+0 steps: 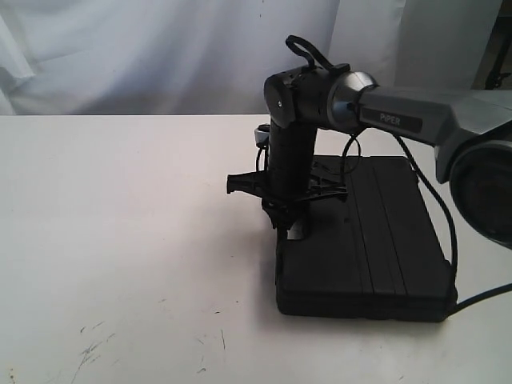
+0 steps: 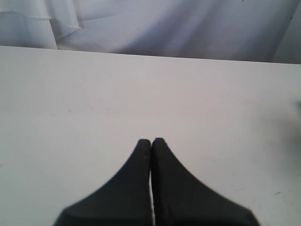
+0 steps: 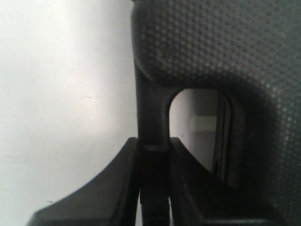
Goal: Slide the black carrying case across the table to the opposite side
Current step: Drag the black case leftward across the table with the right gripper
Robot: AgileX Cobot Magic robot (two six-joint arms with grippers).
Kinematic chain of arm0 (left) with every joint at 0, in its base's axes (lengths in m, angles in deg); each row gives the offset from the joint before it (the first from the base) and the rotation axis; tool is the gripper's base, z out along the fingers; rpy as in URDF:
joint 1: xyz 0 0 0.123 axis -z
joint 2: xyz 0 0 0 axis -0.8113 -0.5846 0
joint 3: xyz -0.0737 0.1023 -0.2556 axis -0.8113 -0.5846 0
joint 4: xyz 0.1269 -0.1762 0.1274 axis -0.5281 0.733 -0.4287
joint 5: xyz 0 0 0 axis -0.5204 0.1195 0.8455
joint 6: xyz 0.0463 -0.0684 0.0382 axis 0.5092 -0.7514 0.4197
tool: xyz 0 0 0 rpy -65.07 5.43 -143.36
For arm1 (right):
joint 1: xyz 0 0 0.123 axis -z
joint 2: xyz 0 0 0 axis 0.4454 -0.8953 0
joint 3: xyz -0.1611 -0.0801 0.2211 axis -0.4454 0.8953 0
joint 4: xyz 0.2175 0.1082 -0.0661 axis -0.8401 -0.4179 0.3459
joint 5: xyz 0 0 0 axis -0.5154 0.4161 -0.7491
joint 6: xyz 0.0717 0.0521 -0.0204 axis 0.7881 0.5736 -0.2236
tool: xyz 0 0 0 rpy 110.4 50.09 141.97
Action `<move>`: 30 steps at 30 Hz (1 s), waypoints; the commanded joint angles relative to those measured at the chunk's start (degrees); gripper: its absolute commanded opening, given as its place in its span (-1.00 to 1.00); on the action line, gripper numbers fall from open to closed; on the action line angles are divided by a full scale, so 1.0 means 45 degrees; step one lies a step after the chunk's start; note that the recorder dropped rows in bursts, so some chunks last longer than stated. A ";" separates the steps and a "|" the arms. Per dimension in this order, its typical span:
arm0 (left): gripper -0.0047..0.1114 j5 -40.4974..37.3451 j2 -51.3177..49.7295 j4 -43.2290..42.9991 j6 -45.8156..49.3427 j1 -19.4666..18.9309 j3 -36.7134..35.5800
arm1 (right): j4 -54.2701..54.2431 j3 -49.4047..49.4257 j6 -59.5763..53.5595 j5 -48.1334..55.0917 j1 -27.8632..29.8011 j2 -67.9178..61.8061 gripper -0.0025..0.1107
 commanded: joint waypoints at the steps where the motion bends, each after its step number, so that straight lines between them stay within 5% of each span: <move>1: -0.92 0.0182 0.0051 0.0024 -0.0011 -0.0025 -0.0053 | 0.0022 -0.0106 -0.0026 0.0031 -0.0355 -0.0024 -0.96; 30: -0.92 0.0182 0.0051 0.0024 -0.0011 -0.0025 -0.0053 | -0.0854 -0.1116 0.1661 -0.1486 -0.2274 -0.0072 -0.96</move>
